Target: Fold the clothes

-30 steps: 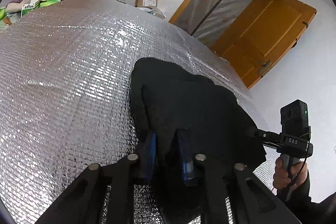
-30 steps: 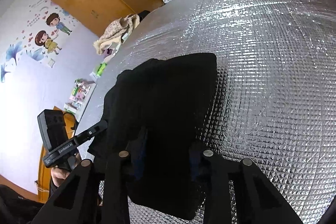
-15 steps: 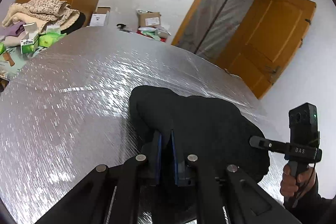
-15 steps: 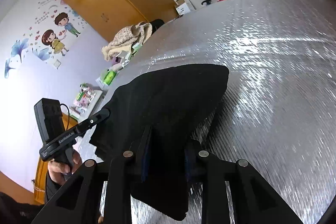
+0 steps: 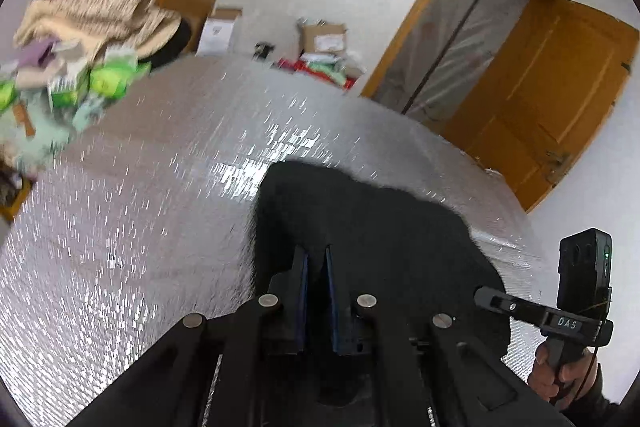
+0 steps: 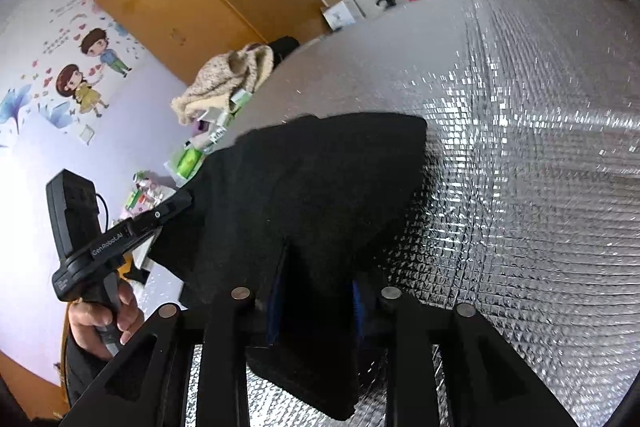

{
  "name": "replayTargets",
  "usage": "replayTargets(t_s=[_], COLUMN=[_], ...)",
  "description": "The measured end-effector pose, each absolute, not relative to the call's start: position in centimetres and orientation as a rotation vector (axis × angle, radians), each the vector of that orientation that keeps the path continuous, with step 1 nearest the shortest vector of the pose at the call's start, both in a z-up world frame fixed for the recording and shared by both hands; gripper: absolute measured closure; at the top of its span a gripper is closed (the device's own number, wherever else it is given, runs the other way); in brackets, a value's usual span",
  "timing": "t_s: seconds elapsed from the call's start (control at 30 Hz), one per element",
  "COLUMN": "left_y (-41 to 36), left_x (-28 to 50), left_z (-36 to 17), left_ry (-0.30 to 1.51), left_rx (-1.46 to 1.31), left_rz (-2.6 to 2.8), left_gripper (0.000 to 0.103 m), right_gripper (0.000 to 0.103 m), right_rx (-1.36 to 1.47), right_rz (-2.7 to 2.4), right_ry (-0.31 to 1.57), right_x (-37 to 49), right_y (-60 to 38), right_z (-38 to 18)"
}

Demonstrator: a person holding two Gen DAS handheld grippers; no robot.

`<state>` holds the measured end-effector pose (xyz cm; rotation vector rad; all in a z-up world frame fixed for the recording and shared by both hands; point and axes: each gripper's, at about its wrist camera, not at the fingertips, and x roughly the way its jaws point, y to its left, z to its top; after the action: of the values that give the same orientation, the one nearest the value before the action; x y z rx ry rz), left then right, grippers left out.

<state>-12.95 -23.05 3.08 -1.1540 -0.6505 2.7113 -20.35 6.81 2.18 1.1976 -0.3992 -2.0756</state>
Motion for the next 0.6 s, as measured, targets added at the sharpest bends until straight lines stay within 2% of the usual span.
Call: replayTargets(t_s=[0.07,0.13,0.37,0.57,0.6], left_y=[-23.3,-23.7,-25.0,-21.2,-21.2], left_x=[-12.2,-11.4,-7.0,-7.3,-7.4], left_z=[2.0,1.6,4.3,2.0,1.4], left_ry=[-0.668,-0.7,-0.784,-0.665,-0.686], left_rx=[-1.177,-1.176,-1.031,-1.15,-1.156], left_rz=[2.693,2.686,2.813,2.743,2.736], left_gripper=[0.091,0.088,0.09,0.09,0.095], right_gripper=[0.065,0.063,0.063,0.065,0.065], right_rx=[1.21,1.225,1.135,1.121,1.133], right_rz=[-2.063,-2.046,-2.139,-2.157,-2.159], right_ry=[-0.411,-0.42,-0.332,-0.2,-0.195], right_x=[-20.5,-20.6,-18.3,-16.5,-16.4], right_y=[7.2,7.6,8.6,7.5,7.5], right_z=[1.8,1.5,4.0,3.7,3.5])
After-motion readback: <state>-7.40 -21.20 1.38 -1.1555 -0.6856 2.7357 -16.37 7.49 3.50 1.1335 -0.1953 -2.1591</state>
